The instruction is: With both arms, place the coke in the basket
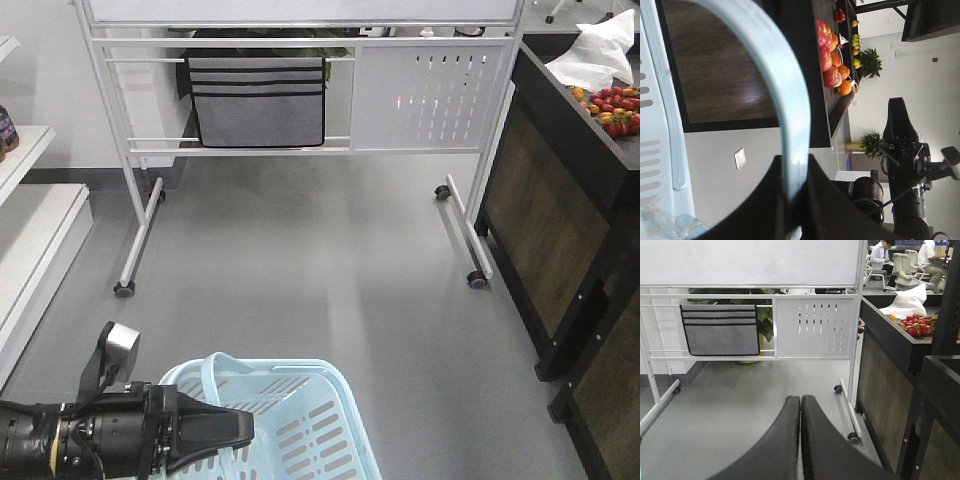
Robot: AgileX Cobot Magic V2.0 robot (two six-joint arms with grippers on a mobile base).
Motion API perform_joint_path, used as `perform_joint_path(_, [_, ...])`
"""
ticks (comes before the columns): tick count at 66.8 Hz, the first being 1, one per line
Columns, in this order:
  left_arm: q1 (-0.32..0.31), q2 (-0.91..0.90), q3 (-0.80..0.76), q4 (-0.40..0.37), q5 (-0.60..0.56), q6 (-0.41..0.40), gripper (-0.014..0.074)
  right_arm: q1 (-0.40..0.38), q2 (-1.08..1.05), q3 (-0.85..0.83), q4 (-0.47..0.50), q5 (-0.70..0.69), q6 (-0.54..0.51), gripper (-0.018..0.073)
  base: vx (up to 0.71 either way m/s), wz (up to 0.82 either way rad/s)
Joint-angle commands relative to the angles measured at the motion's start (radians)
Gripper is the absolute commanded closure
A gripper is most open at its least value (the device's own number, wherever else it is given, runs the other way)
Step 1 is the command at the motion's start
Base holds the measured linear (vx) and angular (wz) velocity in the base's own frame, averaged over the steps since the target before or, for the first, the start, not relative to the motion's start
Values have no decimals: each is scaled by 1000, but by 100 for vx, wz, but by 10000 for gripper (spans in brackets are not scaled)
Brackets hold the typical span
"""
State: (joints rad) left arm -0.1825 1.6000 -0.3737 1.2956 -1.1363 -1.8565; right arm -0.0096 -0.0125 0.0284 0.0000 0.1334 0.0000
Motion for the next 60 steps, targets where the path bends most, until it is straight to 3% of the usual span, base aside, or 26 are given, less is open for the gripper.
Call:
perform_joint_path(1, [-4,-33,-15,-50,-241,0,603,3,-14,15,-8,-74,0,568,13,0])
perform_joint_path(60, [-4,-33,-15,-50,-241,0,603,3,-14,15,-8,-74,0,568,13,-3])
